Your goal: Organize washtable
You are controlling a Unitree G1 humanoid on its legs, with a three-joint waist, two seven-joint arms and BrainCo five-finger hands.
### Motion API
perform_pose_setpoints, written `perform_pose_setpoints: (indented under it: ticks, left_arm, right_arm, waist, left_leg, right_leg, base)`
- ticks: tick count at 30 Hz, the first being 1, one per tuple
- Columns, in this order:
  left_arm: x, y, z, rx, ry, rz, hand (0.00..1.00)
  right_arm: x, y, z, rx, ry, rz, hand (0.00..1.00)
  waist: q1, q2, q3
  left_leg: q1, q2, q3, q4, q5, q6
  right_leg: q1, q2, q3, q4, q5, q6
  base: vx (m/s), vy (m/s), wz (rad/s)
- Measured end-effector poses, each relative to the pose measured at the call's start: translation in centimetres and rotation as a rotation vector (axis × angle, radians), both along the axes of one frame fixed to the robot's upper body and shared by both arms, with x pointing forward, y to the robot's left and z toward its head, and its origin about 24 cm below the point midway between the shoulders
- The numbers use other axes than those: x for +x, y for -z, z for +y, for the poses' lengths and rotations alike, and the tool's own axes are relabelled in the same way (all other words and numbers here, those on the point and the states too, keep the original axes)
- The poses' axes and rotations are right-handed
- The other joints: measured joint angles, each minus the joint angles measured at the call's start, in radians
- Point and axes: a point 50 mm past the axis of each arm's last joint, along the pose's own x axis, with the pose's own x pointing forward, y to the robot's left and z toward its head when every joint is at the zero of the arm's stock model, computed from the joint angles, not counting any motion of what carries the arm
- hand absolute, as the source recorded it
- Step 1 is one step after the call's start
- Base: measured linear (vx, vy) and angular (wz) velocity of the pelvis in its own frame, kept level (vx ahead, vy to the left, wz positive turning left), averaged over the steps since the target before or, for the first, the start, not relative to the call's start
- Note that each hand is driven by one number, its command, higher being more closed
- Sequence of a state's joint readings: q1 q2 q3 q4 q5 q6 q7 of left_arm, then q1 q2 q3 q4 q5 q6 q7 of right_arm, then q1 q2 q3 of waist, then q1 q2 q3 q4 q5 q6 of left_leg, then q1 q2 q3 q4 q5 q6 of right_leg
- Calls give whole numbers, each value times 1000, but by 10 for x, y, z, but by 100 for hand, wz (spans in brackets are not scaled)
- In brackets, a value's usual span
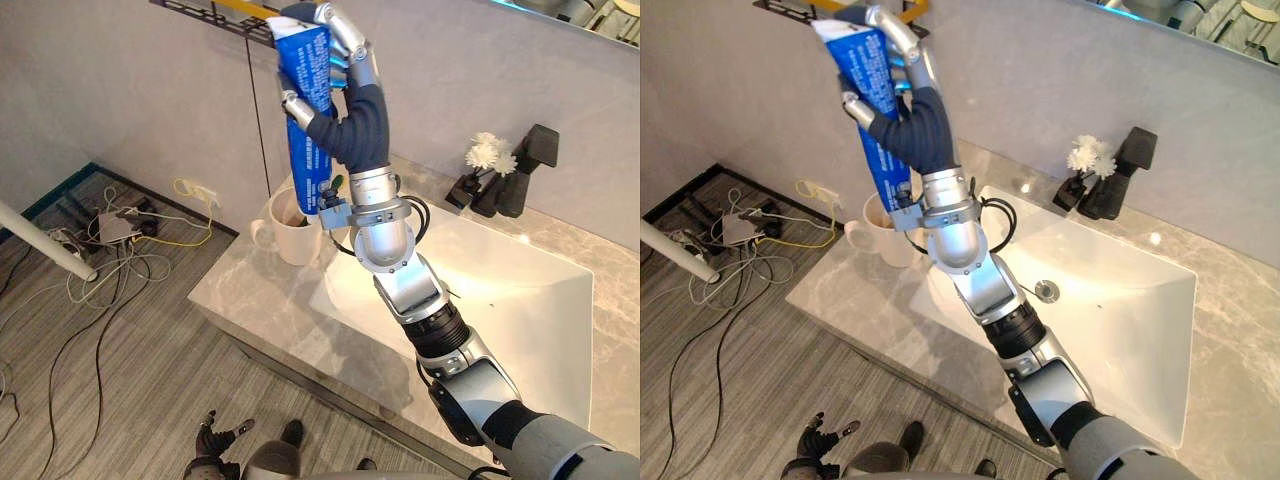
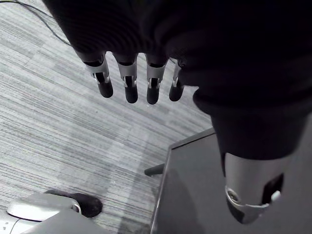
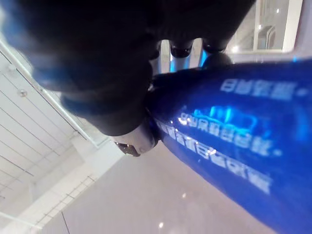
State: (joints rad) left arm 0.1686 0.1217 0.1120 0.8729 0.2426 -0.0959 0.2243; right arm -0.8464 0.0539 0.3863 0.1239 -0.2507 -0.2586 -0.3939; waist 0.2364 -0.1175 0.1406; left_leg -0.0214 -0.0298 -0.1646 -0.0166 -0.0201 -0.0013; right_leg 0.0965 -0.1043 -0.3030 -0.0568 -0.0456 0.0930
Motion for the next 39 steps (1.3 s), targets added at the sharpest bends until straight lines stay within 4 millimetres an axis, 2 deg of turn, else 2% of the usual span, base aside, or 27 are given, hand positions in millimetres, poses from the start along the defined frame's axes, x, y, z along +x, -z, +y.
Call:
perform_pose_setpoints:
  ticks: [4, 7, 9, 15, 22, 27, 39]
  left_arm:
    - [1, 0, 0, 5, 8, 0, 0]
    - [4, -1, 1, 10, 21, -5, 0]
    - [9, -2, -1, 10, 38, -13, 0]
    - [9, -2, -1, 10, 44, -14, 0]
    - [6, 0, -1, 10, 44, 1, 0]
    - [10, -2, 0, 12, 48, -13, 0]
    - [10, -2, 0, 12, 49, -14, 0]
  right_arm:
    - [1, -5, 12, -44, 8, -26, 100]
    - [1, -8, 12, -46, 28, -43, 100]
    - [2, -9, 12, -58, 47, -55, 100]
    - [8, -14, 12, -81, 106, -73, 100]
    - [12, -14, 4, -87, 163, -87, 100]
    - [18, -17, -9, -72, 220, -91, 100]
    - [23, -21, -21, -41, 260, -86, 100]
  waist:
    - [3, -11, 13]
    - [7, -18, 21]
    - [26, -18, 21]
    - [29, -18, 22]
    - [29, -18, 24]
    - [29, -18, 54]
    - [28, -18, 54]
  left_leg:
    - [-3, -2, -5, 0, 0, 0]
    - [-17, -4, -22, 5, 0, 0]
    - [-33, -7, -24, 12, 0, 0]
    - [-38, -8, -35, 17, -1, -1]
    - [-41, -9, -39, 17, -1, -1]
    - [-45, -10, -42, 23, -1, -1]
    - [-47, -12, -49, 25, -2, -3]
  right_leg:
    - [0, -1, -6, 0, 0, 0]
    - [-6, -1, -26, -1, 0, 0]
    - [-16, -2, -29, -1, 0, 0]
    - [-13, -1, -50, 0, 0, 0]
    - [-13, -1, -54, 0, 0, 0]
    - [-14, -1, -57, 0, 0, 0]
    - [-14, -3, -59, 1, 0, 0]
  base:
    - [-6, 7, 4]
    - [-14, 2, 12]
    - [0, 13, 9]
    - [0, 3, 6]
    - [0, 0, 0]
    - [-11, 4, 1]
    - [2, 4, 1]
